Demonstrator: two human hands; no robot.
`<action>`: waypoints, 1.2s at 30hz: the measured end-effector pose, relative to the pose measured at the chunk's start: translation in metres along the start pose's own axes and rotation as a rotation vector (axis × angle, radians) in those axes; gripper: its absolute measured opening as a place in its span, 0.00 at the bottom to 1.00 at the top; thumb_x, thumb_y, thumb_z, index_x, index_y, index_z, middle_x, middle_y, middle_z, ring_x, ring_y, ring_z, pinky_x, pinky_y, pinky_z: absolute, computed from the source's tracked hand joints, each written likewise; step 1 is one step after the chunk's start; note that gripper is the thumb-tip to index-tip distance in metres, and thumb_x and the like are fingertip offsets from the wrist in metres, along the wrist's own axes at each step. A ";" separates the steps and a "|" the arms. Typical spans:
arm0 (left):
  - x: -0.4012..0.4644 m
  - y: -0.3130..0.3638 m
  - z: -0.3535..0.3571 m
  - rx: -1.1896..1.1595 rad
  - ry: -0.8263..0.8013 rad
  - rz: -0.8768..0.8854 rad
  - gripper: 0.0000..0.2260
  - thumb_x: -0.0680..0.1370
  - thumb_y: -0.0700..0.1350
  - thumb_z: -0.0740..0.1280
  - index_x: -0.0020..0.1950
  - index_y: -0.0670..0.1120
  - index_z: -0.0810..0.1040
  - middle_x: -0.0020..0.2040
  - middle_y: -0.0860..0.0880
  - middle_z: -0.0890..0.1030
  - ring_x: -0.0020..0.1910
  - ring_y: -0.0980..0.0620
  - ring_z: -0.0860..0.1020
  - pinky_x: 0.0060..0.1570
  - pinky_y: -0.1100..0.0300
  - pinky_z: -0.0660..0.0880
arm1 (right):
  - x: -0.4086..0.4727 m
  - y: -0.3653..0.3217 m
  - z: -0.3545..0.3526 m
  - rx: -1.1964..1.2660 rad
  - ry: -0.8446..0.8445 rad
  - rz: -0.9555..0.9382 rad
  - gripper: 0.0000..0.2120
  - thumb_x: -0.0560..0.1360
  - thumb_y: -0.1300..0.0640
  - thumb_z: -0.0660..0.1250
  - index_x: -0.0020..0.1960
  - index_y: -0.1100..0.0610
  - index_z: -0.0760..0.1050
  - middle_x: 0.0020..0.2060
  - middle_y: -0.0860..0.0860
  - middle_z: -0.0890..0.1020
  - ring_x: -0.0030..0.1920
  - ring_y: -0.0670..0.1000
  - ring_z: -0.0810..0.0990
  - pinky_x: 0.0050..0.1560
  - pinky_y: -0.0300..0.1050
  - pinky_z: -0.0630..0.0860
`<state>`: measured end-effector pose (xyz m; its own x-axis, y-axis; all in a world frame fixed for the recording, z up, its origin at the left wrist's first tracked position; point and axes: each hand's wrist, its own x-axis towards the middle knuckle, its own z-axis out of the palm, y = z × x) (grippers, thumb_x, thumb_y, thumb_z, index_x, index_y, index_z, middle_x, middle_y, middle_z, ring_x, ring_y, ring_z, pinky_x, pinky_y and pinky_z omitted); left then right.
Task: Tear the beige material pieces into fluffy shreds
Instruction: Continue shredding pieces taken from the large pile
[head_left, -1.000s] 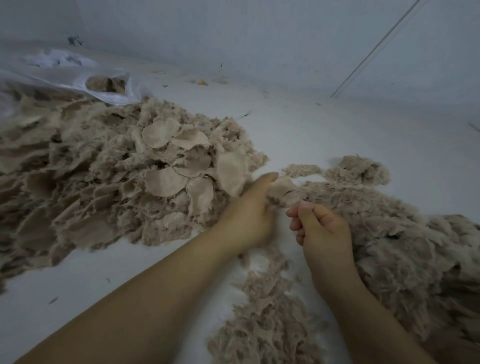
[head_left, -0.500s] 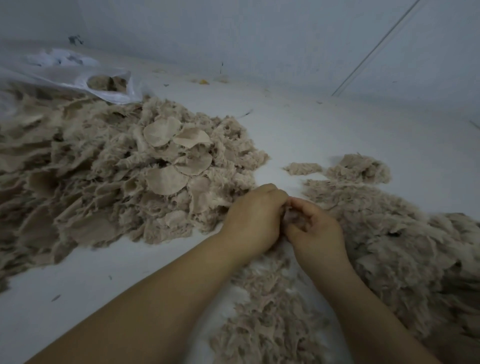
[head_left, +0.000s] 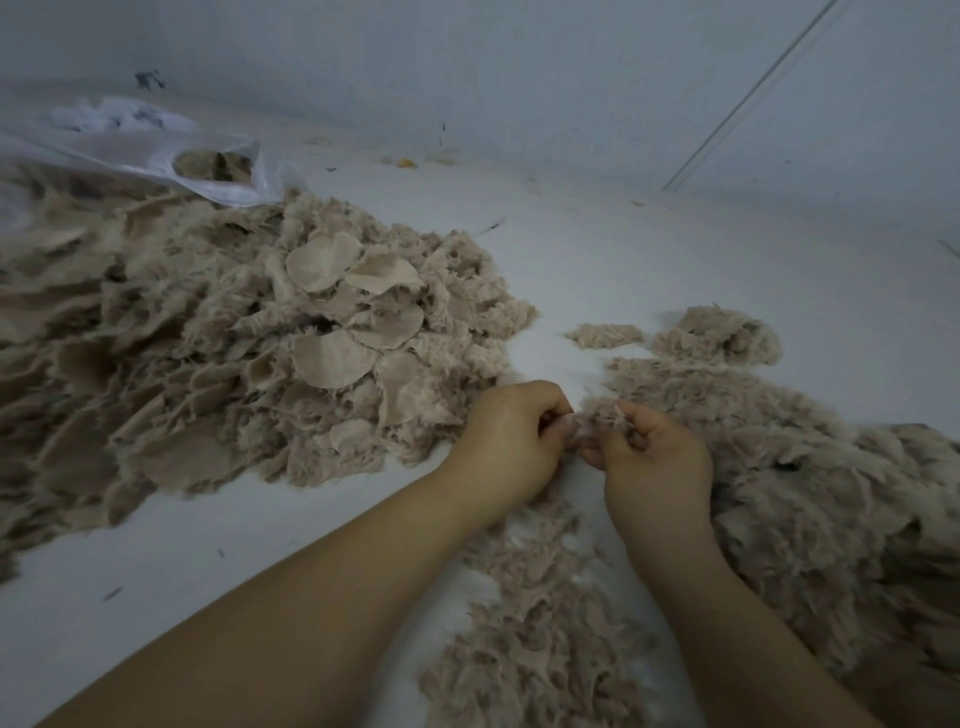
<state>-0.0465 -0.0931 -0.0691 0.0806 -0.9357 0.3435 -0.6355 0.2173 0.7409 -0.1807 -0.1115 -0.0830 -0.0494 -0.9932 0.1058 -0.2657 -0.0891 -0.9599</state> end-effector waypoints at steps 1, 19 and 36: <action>-0.002 0.002 0.001 -0.043 -0.035 -0.038 0.07 0.79 0.39 0.67 0.40 0.43 0.78 0.33 0.47 0.79 0.30 0.55 0.75 0.31 0.58 0.73 | 0.001 0.001 -0.001 -0.004 0.014 0.000 0.13 0.81 0.61 0.64 0.65 0.56 0.78 0.38 0.51 0.84 0.38 0.56 0.84 0.42 0.56 0.84; -0.014 -0.006 -0.011 -0.288 0.172 -0.059 0.12 0.79 0.34 0.62 0.36 0.41 0.74 0.27 0.50 0.69 0.27 0.54 0.67 0.28 0.55 0.68 | -0.004 -0.005 -0.001 0.171 0.025 -0.021 0.11 0.79 0.60 0.65 0.57 0.47 0.78 0.38 0.35 0.83 0.38 0.44 0.84 0.31 0.38 0.79; -0.018 0.000 -0.012 0.096 0.025 0.391 0.11 0.75 0.33 0.64 0.53 0.41 0.83 0.39 0.47 0.78 0.38 0.48 0.76 0.36 0.50 0.76 | -0.006 -0.011 -0.001 0.328 -0.120 0.003 0.19 0.79 0.47 0.66 0.39 0.61 0.82 0.31 0.56 0.83 0.33 0.48 0.83 0.34 0.39 0.80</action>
<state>-0.0392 -0.0726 -0.0682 -0.1631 -0.7803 0.6037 -0.6908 0.5272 0.4948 -0.1787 -0.1044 -0.0729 0.0693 -0.9935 0.0906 0.0590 -0.0866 -0.9945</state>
